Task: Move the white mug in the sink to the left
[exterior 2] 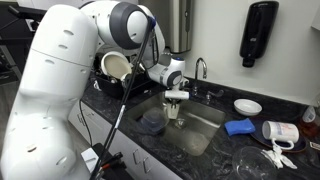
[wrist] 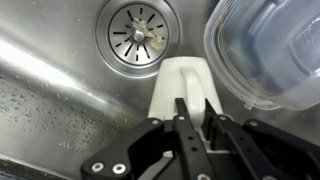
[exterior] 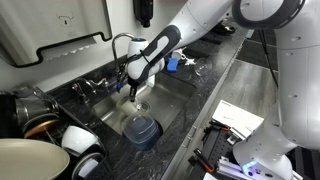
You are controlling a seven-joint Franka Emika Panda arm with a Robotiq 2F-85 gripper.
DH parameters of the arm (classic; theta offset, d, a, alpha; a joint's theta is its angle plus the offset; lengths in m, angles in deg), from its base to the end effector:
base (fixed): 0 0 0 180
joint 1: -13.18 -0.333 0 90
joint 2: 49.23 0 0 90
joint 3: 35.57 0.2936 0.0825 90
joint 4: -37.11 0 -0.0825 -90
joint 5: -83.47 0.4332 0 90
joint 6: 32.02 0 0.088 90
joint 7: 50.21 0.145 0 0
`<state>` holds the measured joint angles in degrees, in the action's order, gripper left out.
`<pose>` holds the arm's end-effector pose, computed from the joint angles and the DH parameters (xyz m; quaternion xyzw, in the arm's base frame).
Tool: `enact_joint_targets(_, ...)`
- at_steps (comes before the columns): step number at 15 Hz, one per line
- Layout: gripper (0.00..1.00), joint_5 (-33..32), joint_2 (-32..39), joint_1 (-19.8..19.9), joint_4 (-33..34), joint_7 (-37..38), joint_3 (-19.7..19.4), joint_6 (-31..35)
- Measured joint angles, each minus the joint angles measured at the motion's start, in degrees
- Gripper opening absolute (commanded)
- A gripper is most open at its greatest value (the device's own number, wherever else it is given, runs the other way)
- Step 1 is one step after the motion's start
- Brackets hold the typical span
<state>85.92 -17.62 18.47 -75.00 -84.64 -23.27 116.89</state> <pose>0.6451 0.0841 0.1110 -0.9442 -0.3187 -0.0648 0.0531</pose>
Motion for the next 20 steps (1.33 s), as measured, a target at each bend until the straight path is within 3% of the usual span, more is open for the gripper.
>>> enact_joint_targets(4,0.04,-1.37,-0.09,0.00,0.01,-0.36,0.00,-1.61)
enact_joint_targets(9,0.04,-3.81,0.66,-0.10,0.04,-1.16,-0.63,-9.29)
enact_joint_targets(20,0.04,-8.44,2.59,-2.89,2.71,1.96,-3.46,-10.17)
